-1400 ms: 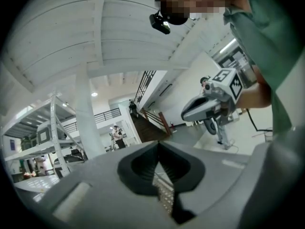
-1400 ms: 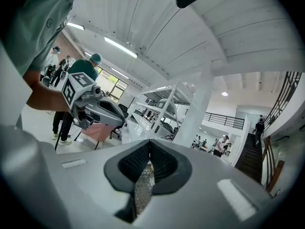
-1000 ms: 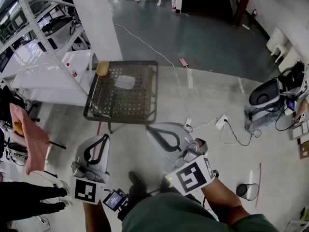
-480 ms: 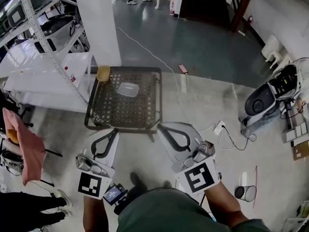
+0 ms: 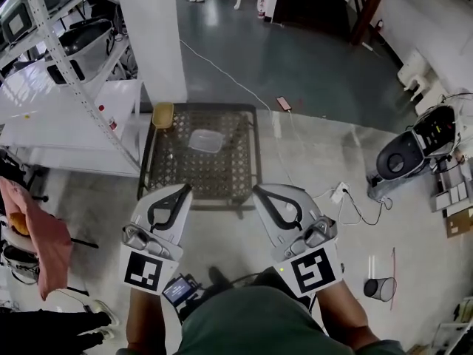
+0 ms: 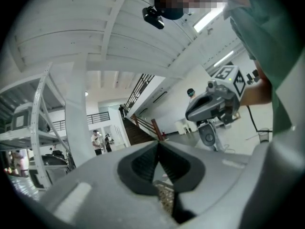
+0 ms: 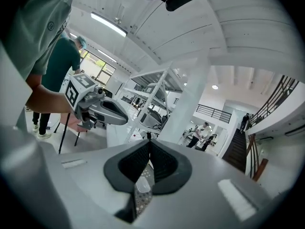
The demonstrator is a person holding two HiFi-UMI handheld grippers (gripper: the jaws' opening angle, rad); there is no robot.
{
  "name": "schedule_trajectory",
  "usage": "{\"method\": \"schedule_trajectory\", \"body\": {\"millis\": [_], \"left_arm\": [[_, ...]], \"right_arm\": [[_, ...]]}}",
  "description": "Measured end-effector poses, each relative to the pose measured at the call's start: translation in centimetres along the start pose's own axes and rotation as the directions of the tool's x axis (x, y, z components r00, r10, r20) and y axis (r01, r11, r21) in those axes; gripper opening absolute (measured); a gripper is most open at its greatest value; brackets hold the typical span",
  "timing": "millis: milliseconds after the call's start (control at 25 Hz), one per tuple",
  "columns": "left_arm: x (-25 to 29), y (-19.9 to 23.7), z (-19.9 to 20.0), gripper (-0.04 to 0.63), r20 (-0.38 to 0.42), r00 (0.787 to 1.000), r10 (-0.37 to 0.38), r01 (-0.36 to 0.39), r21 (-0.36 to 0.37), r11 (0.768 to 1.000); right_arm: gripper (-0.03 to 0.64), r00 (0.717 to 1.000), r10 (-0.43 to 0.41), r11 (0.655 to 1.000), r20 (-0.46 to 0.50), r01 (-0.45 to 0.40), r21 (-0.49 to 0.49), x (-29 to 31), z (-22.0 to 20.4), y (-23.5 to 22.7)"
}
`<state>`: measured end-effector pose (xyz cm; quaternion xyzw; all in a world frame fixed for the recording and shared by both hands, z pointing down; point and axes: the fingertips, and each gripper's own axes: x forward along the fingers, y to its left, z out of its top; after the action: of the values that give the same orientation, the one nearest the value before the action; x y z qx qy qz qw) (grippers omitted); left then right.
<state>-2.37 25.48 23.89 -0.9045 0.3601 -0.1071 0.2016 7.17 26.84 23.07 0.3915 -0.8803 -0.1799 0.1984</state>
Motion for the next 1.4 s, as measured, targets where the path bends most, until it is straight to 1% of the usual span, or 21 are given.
{"method": "schedule_trajectory", "body": {"millis": [120,280,440,520,600,680,840,960,1080,1280,1400], "left_arm": [[0.8,1.2,-1.2,0.002,-0.005,1.000,0.002,-0.002,-0.027,1.000],[2.6,2.1,-3.0,0.002,-0.029,1.000,-0.002,0.001,-0.043,0.999],[5.2,3.6,-4.4,0.002,-0.075,0.997,0.030,-0.032,-0.022,0.999],[6.7,4.5,-4.7,0.002,-0.093,0.995,0.040,-0.042,-0.017,0.999],[8.2,5.4,-4.6,0.002,-0.101,0.993,0.054,-0.056,-0.018,0.998],[10.0,6.6,-4.7,0.002,-0.102,0.991,0.087,-0.088,-0.005,0.996],[13.8,9.0,-5.5,0.002,-0.099,0.982,0.164,-0.165,-0.010,0.986],[16.4,9.8,-6.4,0.002,-0.121,0.974,0.192,-0.194,-0.011,0.981],[18.1,10.7,-7.4,0.002,-0.140,0.965,0.220,-0.225,-0.022,0.974],[19.3,11.9,-9.3,0.002,-0.199,0.951,0.238,-0.249,-0.030,0.968],[19.9,12.5,-10.3,0.002,-0.228,0.947,0.227,-0.240,-0.031,0.970]], "right_arm": [[0.006,1.000,0.010,1.000,-0.010,-0.010,-0.008,1.9,-0.3,-0.5],[0.006,0.999,0.031,1.000,-0.017,-0.031,-0.002,4.2,-1.7,-1.7],[0.006,0.997,0.073,0.997,0.037,-0.072,-0.017,7.2,-2.7,-4.1],[0.006,0.994,0.091,0.996,0.068,-0.091,-0.006,8.9,-2.9,-5.7],[0.006,0.990,0.117,0.993,0.082,-0.117,0.002,10.1,-3.3,-7.2],[0.006,0.984,0.149,0.989,0.094,-0.149,-0.005,11.4,-3.9,-8.7],[0.006,0.973,0.196,0.981,0.124,-0.194,-0.027,14.2,-5.5,-12.1],[0.006,0.966,0.218,0.976,0.141,-0.217,-0.027,15.8,-6.8,-14.4],[0.006,0.957,0.249,0.968,0.148,-0.249,-0.020,17.4,-8.0,-15.6],[0.006,0.947,0.282,0.958,0.156,-0.286,0.003,19.6,-9.3,-16.3],[0.008,0.944,0.292,0.954,0.152,-0.299,0.020,21.0,-10.0,-16.3]]}}
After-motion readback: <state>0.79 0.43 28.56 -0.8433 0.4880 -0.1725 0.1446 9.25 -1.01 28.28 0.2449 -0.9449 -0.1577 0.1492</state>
